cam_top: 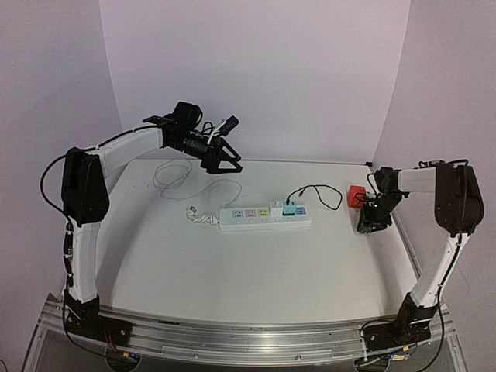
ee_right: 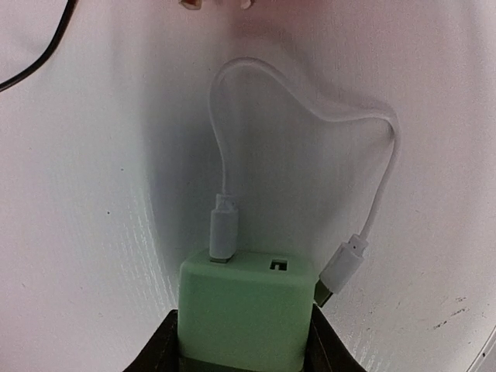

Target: Pull the plug off the socket

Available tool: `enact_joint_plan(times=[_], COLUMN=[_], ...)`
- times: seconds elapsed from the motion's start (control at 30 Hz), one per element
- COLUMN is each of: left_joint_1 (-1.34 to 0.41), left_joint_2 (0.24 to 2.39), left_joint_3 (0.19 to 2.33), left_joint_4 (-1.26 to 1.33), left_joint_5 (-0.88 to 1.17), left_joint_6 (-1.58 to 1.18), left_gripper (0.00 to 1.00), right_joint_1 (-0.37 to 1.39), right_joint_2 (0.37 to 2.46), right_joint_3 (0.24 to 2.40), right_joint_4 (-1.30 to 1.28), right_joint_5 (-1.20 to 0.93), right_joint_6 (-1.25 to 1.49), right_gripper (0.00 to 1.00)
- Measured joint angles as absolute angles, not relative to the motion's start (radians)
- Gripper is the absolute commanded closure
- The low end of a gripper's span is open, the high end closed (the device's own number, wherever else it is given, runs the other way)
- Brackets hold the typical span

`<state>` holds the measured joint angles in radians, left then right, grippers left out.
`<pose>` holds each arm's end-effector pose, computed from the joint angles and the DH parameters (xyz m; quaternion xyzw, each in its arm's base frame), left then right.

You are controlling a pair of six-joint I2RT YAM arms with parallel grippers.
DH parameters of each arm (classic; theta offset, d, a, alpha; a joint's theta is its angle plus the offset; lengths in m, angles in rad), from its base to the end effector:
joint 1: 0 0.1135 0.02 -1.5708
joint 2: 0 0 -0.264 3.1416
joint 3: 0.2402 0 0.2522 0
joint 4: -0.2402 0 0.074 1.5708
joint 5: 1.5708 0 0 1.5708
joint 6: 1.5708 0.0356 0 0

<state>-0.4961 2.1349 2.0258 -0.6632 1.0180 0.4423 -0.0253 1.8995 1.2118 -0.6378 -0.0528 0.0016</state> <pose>0.4056 -0.2540 0.3049 0.5328 0.6319 -0.4580 0.3272 0.3591 -0.0072 0.1480 0.0101 0.9921 0.0247 0.1226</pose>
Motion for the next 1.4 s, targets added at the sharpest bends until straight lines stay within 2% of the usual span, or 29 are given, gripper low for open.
enact_joint_plan(times=[0.07,0.13,0.37,0.57,0.83,1.1,1.4], left_joint_1=[-0.496,-0.496,-0.496,-0.495,-0.495,-0.523,-0.576], left_joint_2=[2.135,2.135,2.135,2.135,2.116,2.029,2.008], left_joint_3=[2.026,2.026,2.026,2.026,1.942,1.643,1.405], left_joint_4=[-0.663,-0.663,-0.663,-0.664,-0.684,-0.644,-0.348], left_joint_5=[1.018,1.018,1.018,1.018,0.961,0.762,0.554], left_joint_6=[0.44,0.44,0.441,0.449,0.575,0.837,0.953], left_gripper=[0.12,0.12,0.11,0.11,0.12,0.12,0.11], right_joint_1=[-0.027,-0.027,-0.027,-0.027,-0.026,0.008,0.179], right_joint_2=[1.9,1.9,1.886,1.873,1.842,1.748,1.685], right_joint_3=[1.211,1.208,1.16,1.139,1.125,1.155,1.307], right_joint_4=[-0.633,-0.624,-0.567,-0.543,-0.565,-0.587,-0.586], right_joint_5=[-0.052,-0.05,-0.05,-0.044,-0.016,0.001,-0.034], right_joint_6=[0.004,-0.002,-0.042,-0.059,-0.078,-0.082,-0.015], right_gripper=[1.0,0.95,0.6,0.47,0.22,0.2,0.28])
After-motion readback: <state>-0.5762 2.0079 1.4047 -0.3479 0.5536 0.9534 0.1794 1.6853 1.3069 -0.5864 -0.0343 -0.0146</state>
